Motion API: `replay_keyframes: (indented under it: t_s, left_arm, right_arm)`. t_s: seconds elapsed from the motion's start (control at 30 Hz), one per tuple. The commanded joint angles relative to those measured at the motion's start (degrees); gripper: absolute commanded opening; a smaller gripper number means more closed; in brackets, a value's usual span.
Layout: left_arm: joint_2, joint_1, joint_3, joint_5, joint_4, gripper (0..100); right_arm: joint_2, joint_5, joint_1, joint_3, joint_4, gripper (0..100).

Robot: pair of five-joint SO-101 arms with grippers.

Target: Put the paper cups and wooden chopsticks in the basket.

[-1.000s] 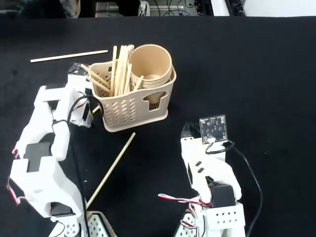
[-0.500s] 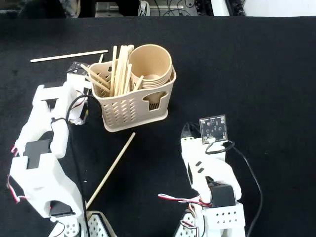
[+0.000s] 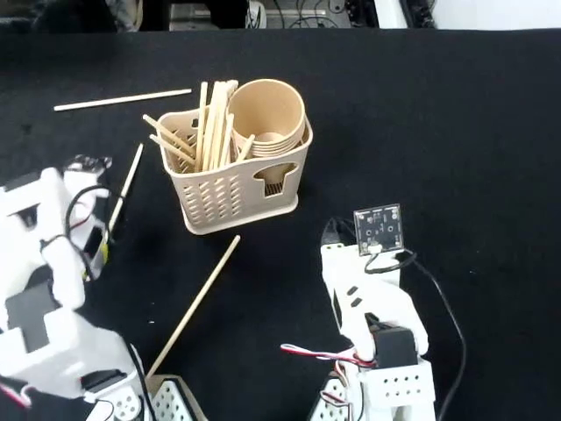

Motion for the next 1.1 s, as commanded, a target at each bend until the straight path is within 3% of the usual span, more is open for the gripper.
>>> replay_keyframes:
  t_s: [0.0, 0.2, 0.37, 0.53, 0.73, 0.87, 1.07]
  left_arm:
    - [-8.0, -2.4, 2.6, -3.5, 4.9, 4]
    - [-13.3, -0.7, -3.7, 0.4, 6.3, 18]
    - [-12.4, 7.0, -5.9, 0.9, 2.2, 21]
    - [-8.7, 14.8, -4.2, 1.5, -11.8, 21]
    - [2.0, 16.6, -7.3, 14.7, -28.1, 21]
    - [10.2, 16.8, -14.5, 15.8, -28.0, 21]
    - [21.4, 16.4, -27.6, 15.6, -21.5, 21]
  right_arm:
    - [-4.9, 0.2, 0.7, -0.2, 0.2, 1.7]
    - [-4.9, 0.2, 0.7, -0.2, 0.2, 1.7]
    - [-4.9, 0.2, 0.7, -0.2, 0.2, 1.7]
    - [-4.9, 0.2, 0.7, -0.2, 0.2, 1.7]
    - [-4.9, 0.2, 0.7, -0.2, 0.2, 1.7]
    - [-4.9, 0.2, 0.7, -0.2, 0.2, 1.7]
    - [-4.9, 0.2, 0.7, -0.2, 0.2, 1.7]
